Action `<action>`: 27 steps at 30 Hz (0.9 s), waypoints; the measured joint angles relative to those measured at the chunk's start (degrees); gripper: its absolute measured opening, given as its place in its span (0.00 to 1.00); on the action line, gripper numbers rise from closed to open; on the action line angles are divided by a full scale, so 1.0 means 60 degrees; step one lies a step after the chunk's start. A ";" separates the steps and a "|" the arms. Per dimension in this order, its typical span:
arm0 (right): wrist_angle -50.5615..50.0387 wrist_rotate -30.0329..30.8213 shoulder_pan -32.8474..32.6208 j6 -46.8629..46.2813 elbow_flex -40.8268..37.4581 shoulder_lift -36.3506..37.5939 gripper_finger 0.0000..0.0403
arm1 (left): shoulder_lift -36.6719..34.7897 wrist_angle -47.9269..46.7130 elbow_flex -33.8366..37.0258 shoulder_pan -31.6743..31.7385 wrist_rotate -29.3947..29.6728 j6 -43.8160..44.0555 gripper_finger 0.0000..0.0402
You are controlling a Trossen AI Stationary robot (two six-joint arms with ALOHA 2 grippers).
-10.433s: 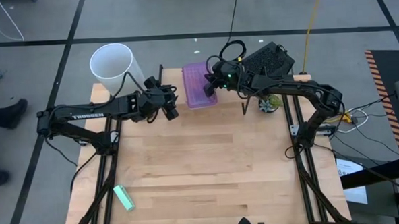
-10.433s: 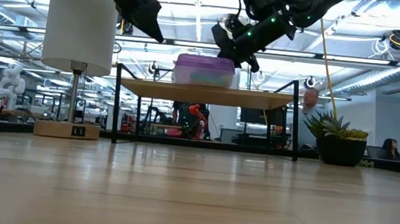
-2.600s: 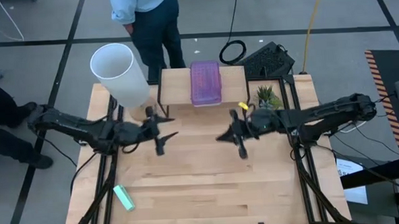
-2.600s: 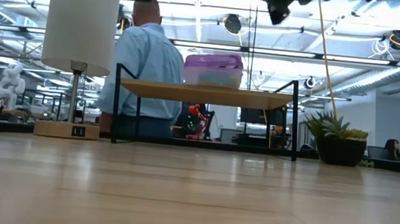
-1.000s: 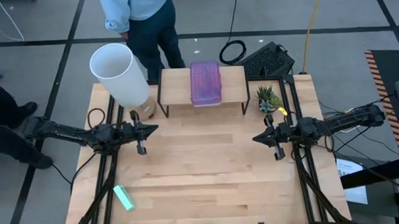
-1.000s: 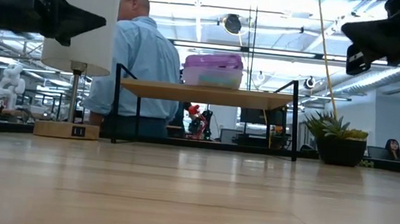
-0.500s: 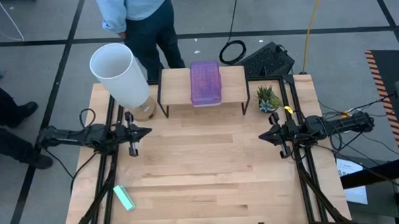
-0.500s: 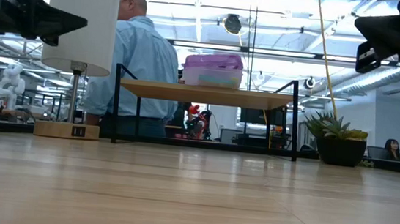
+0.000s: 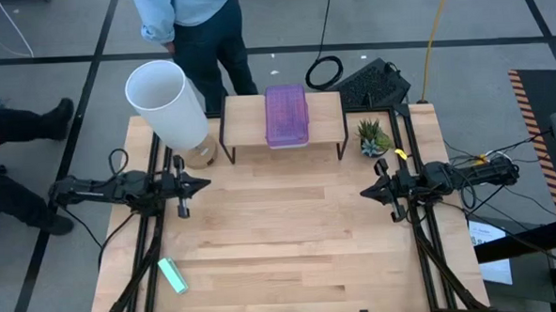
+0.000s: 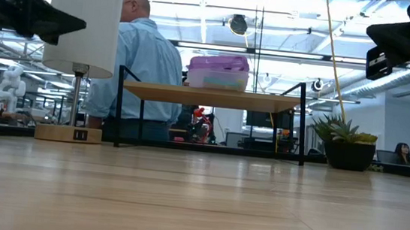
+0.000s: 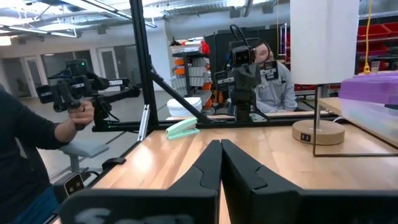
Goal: Pack school essentials
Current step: Return to Home Position
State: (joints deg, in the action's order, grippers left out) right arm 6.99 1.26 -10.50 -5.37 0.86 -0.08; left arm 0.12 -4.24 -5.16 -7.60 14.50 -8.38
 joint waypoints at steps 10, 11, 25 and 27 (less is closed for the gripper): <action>-0.0064 0.0011 0.0000 -0.0171 0.0000 0.0000 0.00 | 0.0004 0.1574 0.0764 0.0004 -0.0004 0.0101 0.01; -0.0074 0.0015 0.0000 -0.0171 0.0000 0.0000 0.00 | 0.0004 0.1514 0.0764 0.0004 -0.0004 0.0101 0.01; -0.0565 0.1681 0.0004 -0.1606 0.0000 -0.0242 0.00 | 0.0045 0.1266 0.0757 0.0004 -0.0005 -0.0051 0.05; -0.0598 0.1280 0.0000 -0.1650 0.0000 -0.0278 0.00 | 0.0047 0.1263 0.0757 0.0004 0.0039 -0.0084 0.05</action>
State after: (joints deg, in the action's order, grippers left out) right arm 3.40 8.93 -10.50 -15.27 0.86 -1.74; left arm 0.40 3.34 -0.62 -7.57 14.74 -8.88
